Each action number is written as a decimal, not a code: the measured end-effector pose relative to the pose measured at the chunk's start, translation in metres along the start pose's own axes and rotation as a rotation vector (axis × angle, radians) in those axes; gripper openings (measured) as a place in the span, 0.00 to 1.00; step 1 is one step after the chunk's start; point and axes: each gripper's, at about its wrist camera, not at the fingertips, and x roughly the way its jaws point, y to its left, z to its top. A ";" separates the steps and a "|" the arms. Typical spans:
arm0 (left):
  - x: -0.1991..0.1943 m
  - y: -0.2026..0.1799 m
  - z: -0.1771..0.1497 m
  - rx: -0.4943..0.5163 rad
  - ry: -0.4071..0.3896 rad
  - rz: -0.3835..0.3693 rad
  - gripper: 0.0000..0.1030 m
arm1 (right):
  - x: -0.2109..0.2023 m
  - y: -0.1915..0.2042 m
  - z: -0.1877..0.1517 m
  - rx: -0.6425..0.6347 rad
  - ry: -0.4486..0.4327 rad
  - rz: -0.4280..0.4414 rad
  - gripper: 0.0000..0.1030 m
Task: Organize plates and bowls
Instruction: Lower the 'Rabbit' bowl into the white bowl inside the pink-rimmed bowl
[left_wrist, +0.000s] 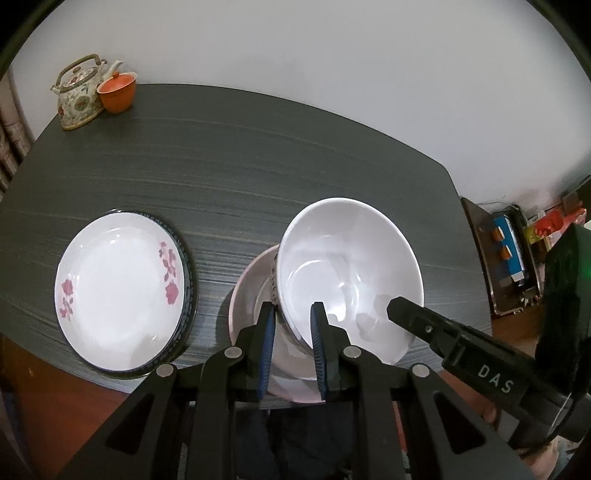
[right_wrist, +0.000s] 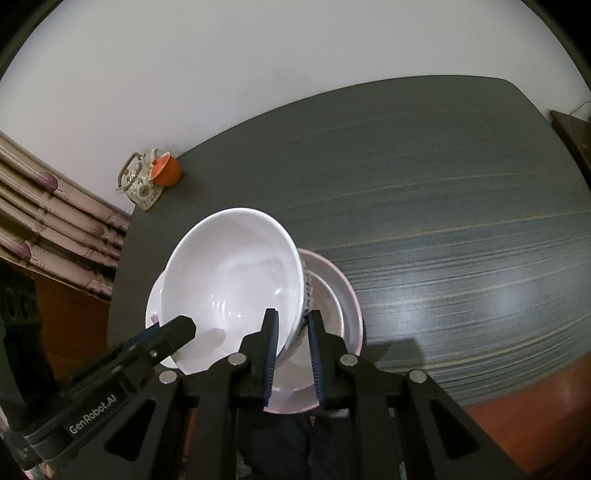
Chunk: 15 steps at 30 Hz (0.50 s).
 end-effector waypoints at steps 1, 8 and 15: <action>0.001 0.000 -0.003 0.004 0.000 0.006 0.16 | -0.003 -0.004 -0.003 -0.003 -0.001 -0.003 0.16; 0.013 0.007 -0.015 -0.021 0.032 0.010 0.16 | 0.003 -0.008 -0.015 -0.022 -0.001 -0.026 0.17; 0.021 0.007 -0.016 -0.026 0.045 0.020 0.16 | 0.014 -0.008 -0.020 -0.023 0.009 -0.032 0.16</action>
